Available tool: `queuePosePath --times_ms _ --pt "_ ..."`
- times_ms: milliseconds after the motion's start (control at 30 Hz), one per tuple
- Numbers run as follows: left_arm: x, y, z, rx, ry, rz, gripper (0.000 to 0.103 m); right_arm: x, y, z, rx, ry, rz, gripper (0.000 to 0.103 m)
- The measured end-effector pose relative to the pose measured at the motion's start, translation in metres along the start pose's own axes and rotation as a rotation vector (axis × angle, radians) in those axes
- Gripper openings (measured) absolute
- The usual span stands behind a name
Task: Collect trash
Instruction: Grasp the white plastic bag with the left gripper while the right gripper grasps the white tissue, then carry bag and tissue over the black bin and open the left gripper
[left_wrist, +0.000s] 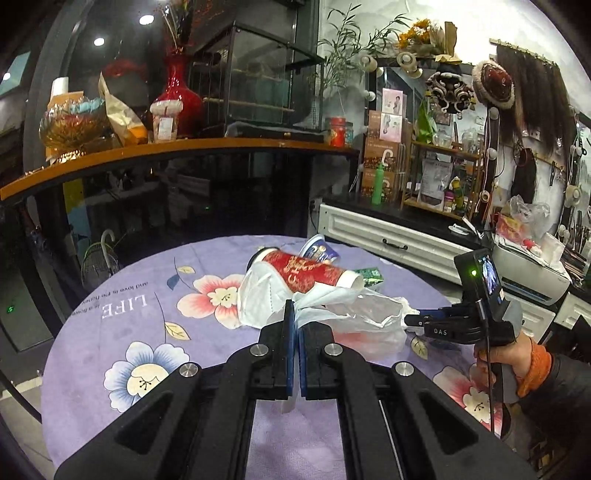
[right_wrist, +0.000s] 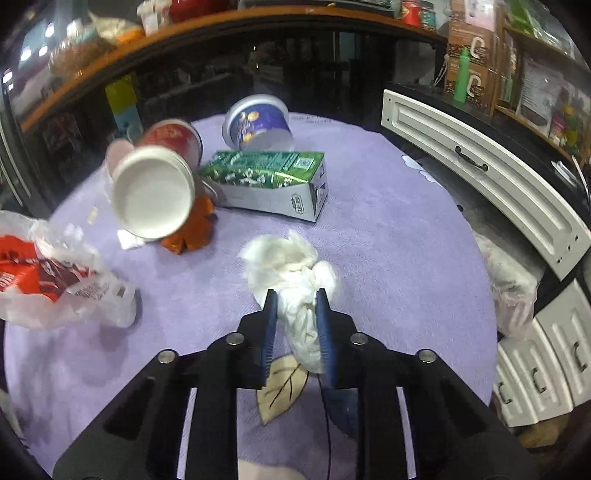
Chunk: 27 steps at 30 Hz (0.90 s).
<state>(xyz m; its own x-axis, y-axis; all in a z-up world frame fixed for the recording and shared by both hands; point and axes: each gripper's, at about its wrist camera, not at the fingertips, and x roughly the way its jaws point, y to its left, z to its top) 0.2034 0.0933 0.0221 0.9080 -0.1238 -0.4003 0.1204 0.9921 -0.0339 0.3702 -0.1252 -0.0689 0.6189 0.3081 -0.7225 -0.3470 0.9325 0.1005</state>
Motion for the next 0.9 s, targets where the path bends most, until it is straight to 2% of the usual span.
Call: queuePosePath --times_ms 300,533,733,900 --pt "-0.021 -0.033 0.015 0.027 -0.061 -0.047 0.003 -0.079 0.000 -0.034 0.017 -0.129 0.044 0.020" --pt "-0.032 -0.080 0.019 0.059 -0.085 -0.145 0.003 -0.141 -0.010 -0.075 0.041 -0.202 0.040 0.020" --pt "-0.032 -0.126 0.019 0.072 -0.084 -0.260 0.003 -0.185 -0.032 -0.116 0.084 -0.239 -0.027 0.020" --pt "-0.024 -0.182 0.024 0.106 -0.075 -0.376 0.003 -0.210 -0.058 -0.146 0.127 -0.250 -0.105 0.020"
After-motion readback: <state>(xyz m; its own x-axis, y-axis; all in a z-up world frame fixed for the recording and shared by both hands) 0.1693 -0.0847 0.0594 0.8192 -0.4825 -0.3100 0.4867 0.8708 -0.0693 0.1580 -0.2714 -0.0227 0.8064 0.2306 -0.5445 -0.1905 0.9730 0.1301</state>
